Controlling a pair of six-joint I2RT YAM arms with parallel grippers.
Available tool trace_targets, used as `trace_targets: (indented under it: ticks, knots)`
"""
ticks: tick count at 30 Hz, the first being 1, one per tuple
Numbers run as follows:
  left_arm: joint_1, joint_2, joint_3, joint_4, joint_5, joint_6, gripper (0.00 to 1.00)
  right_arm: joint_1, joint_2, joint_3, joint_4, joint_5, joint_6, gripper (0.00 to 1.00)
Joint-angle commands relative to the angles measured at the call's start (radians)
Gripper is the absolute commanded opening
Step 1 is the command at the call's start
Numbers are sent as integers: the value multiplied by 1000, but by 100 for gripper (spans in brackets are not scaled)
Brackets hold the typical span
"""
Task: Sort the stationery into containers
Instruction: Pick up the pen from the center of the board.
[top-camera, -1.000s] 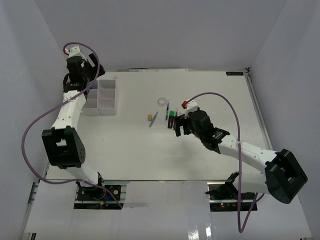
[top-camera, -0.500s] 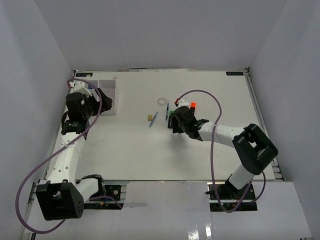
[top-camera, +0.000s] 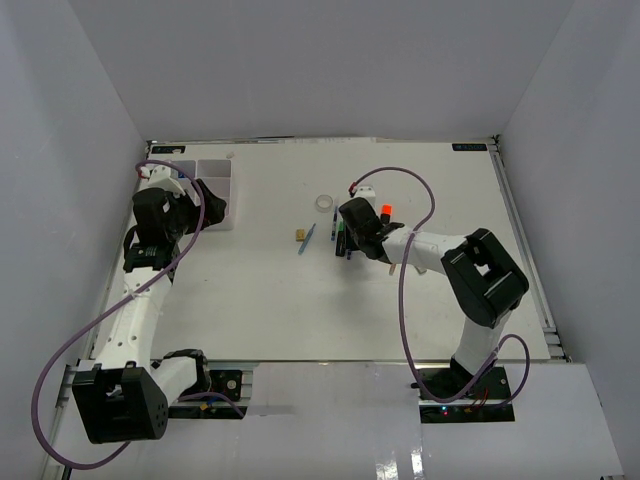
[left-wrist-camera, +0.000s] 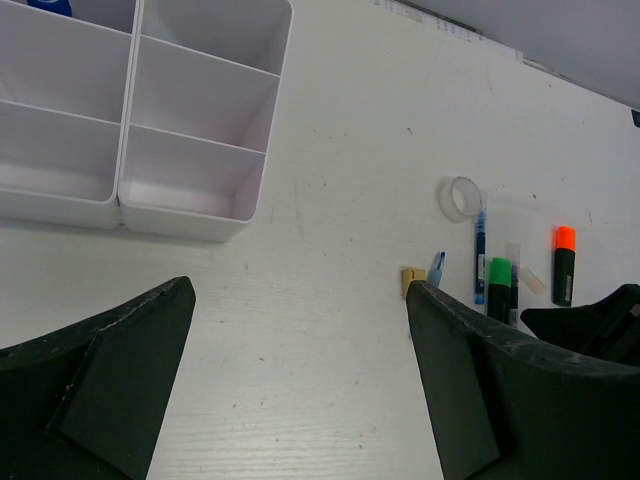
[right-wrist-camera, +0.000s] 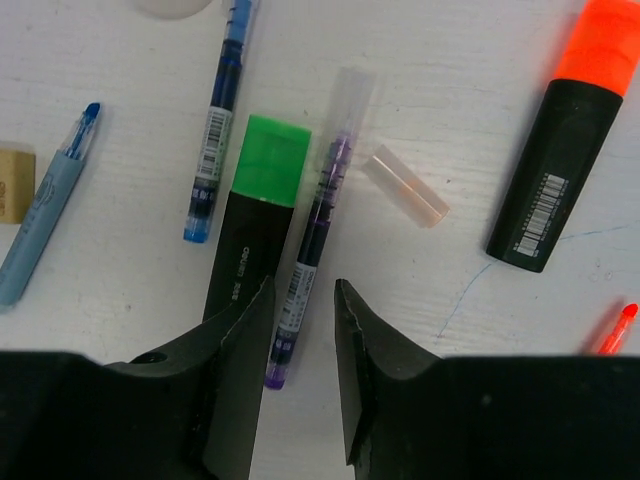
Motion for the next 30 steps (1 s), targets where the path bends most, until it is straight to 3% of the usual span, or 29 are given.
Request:
trace_targets:
  ticks: [1, 14, 23, 30]
  knots:
    - [-3, -26, 2, 16, -4, -1, 98, -17, 26, 54, 5, 29, 32, 36]
    - [-3, -24, 0, 13, -12, -5, 98, -29, 129, 89, 5, 6, 75, 32]
    - [-3, -29, -1, 11, -20, -4, 98, -36, 146, 89, 5, 20, 98, 18]
    - [-3, -35, -1, 8, -5, -8, 98, -37, 115, 98, 5, 15, 101, 13]
